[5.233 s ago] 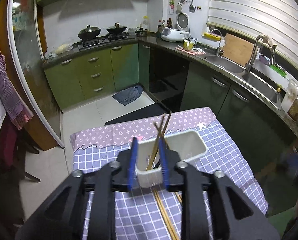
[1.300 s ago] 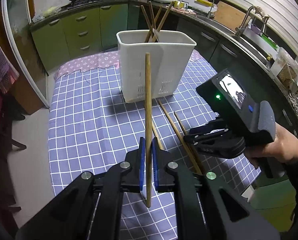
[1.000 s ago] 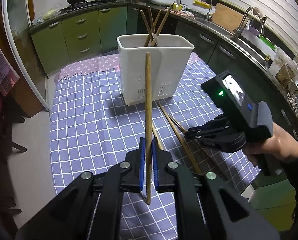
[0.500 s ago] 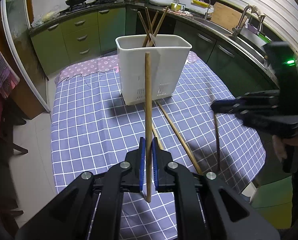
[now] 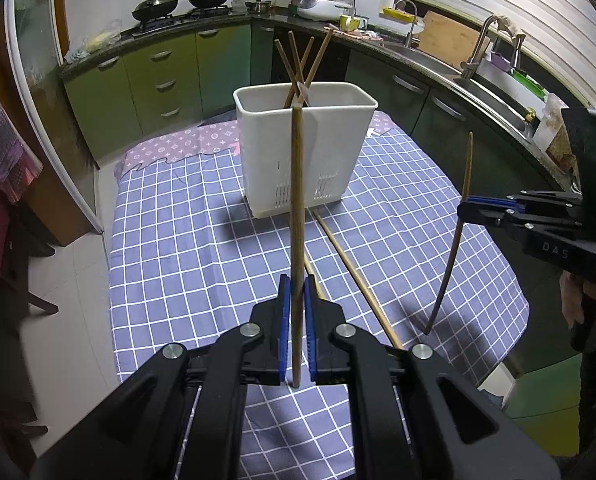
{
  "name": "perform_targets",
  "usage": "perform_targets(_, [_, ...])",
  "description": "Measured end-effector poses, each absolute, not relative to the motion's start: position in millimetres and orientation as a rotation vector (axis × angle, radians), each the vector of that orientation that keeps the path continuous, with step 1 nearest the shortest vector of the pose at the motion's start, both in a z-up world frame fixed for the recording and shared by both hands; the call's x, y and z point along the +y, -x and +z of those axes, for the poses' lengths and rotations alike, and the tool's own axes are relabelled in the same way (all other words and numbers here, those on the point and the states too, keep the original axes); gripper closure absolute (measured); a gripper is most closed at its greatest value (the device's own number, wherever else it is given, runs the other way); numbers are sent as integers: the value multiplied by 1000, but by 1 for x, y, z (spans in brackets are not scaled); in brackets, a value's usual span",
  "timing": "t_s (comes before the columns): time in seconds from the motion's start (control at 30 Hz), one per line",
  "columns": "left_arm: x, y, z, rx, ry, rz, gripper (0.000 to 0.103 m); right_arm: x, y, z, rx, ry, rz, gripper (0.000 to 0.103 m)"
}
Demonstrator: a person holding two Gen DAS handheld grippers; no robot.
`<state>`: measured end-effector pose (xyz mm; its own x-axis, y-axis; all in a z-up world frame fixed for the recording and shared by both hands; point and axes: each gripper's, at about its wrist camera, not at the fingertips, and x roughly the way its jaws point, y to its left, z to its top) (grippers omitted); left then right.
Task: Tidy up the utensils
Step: 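Drop the chopstick into the holder with the left tool while the right tool carries its chopstick there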
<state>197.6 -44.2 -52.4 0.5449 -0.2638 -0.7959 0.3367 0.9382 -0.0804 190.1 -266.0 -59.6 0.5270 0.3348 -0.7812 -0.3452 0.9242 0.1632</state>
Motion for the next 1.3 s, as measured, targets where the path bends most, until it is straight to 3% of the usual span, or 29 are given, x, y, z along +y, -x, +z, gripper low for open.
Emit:
perform_targets(0.8, [-51, -206, -33, 921, -85, -374, 96, -264, -186, -49, 889, 8, 424, 96])
perform_targets(1.03, [-55, -224, 12, 872, -85, -369, 96, -266, -187, -34, 849, -1, 434, 96])
perform_targets(1.3, [-58, -258, 99, 732, -66, -334, 96, -270, -197, -33, 843, -13, 459, 96])
